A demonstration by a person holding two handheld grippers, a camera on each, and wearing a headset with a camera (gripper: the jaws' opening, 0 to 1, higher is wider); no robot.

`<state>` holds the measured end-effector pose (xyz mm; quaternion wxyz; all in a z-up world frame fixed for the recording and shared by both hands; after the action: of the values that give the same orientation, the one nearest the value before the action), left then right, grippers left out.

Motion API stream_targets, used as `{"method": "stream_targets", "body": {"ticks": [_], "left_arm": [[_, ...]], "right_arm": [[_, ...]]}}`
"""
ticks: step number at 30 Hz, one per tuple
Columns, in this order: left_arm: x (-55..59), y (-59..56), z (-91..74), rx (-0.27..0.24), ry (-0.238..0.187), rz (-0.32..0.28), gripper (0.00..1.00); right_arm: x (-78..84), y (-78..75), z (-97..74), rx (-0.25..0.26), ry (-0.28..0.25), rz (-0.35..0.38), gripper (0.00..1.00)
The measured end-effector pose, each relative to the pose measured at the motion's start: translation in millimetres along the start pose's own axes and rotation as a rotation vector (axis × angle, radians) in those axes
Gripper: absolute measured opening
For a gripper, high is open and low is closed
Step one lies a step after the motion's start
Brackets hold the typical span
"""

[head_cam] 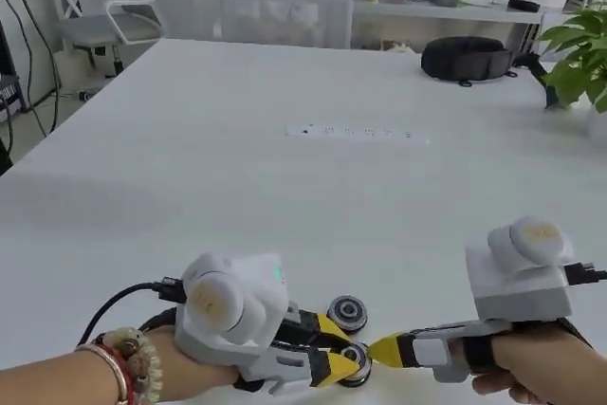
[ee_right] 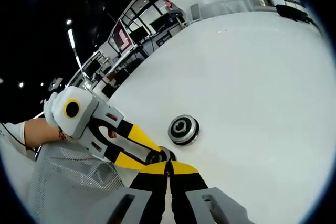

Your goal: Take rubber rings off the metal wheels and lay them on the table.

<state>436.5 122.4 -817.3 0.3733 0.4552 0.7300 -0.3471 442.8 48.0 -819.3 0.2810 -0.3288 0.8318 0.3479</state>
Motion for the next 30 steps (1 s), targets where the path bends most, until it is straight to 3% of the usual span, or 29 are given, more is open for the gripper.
{"method": "stream_targets", "body": {"ticks": [9,30], "left_arm": [[-0.2,-0.4,0.0,-0.005,-0.001,0.003,0.08],[-0.3,-1.0,1.7,-0.003,-0.023,0.001,0.08]], "right_arm": [[-0.8,1.0,-0.7,-0.007,-0.023,0.065,0.0],[-2.4,6.6,0.0,-0.036,-0.038,0.093,0.0]]}}
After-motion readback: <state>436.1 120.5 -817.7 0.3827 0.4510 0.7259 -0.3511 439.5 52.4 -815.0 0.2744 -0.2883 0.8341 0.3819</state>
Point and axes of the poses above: the centre of the closed fingertips' face, and the gripper's own axes: z roughly forward along the fingers, y roughly to its left, x roughly out of its underside, the point moved 4 cm from there along -z, roughly backward along the fingers, and after that the axes turned 14 degrees about -z, right-handed, at the moved point
